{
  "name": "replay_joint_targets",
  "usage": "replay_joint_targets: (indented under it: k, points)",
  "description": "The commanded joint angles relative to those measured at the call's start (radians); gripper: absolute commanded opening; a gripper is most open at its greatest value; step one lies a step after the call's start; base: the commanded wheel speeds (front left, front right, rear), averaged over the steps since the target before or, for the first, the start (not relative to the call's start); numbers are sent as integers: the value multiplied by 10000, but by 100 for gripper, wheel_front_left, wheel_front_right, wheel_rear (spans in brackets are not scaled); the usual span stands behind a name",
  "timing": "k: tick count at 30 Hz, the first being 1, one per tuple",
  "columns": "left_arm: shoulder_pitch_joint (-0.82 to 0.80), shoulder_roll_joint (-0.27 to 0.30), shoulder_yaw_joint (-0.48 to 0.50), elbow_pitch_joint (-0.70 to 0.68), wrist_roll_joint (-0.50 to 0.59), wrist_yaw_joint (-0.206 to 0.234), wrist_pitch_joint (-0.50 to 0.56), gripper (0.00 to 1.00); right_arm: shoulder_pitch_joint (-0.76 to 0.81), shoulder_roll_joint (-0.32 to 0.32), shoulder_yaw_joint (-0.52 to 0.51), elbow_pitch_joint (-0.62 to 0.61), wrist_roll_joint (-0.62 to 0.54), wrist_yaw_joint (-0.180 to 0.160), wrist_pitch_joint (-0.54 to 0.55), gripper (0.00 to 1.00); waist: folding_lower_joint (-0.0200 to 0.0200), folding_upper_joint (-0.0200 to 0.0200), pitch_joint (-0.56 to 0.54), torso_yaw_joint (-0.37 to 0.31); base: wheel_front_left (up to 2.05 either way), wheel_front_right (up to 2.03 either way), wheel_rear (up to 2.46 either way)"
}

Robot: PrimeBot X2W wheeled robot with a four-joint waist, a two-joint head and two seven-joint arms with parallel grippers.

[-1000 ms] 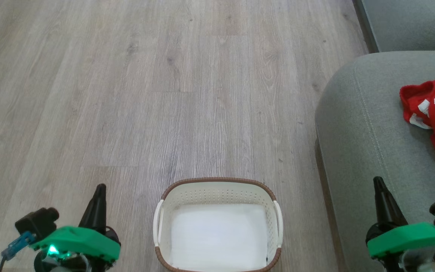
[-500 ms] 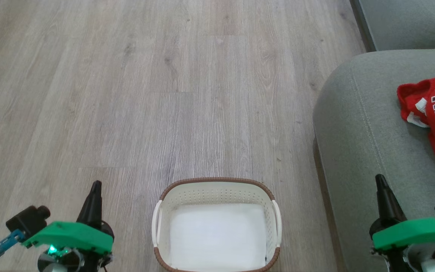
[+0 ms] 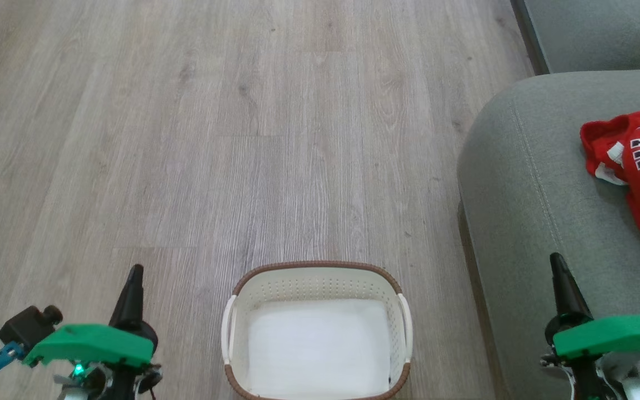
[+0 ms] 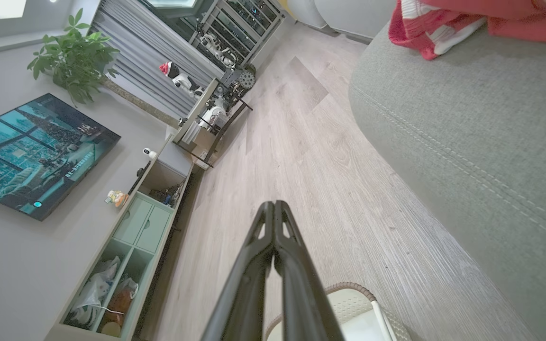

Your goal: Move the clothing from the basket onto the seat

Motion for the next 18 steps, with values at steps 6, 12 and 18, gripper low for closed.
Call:
replay_joint_targets:
  k: [6, 12, 18]
  points:
    - [-657, -83, 558, -177, -651, -219, 204, 0, -579, -42, -68, -221, 777, 0, 195, 0, 0, 0, 2, -38, 0, 0, 0]
    - [-701, -201, 781, -118, -1163, -336, 377, 0, -659, 7, -126, -160, 1387, 0, 364, 0, 0, 0, 4, -74, 0, 0, 0]
    - [-745, -320, 1004, -58, -1675, -454, 551, 0, -740, 57, -185, -99, 1996, 0, 533, 0, 0, 0, 5, -111, 0, 0, 0]
